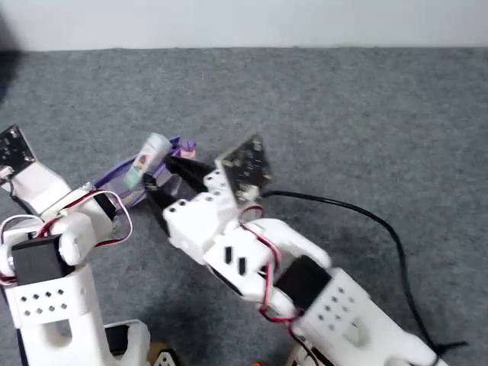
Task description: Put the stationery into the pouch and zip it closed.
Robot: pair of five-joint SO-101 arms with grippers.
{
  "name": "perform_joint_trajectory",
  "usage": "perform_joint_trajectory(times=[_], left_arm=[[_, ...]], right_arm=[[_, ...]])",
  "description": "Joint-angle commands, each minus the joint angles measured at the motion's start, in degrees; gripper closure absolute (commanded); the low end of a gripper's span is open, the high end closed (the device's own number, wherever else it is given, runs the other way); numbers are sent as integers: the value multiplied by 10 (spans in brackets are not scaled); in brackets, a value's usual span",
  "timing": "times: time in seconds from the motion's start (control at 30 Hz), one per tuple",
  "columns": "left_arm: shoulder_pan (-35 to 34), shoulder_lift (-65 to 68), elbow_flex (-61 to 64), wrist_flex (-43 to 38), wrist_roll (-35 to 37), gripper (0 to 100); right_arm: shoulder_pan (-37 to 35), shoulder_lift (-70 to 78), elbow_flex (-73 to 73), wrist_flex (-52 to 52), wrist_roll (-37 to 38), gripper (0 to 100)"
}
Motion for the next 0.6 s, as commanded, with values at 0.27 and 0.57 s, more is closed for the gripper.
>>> perform_joint_trajectory(times=[0.27, 0.57], left_arm=[[-5, -3, -3, -4, 6, 987], [-6, -3, -3, -4, 6, 987]], right_arm=[[-8, 5, -3, 16, 7, 990], [61, -18, -3, 161, 7, 965]])
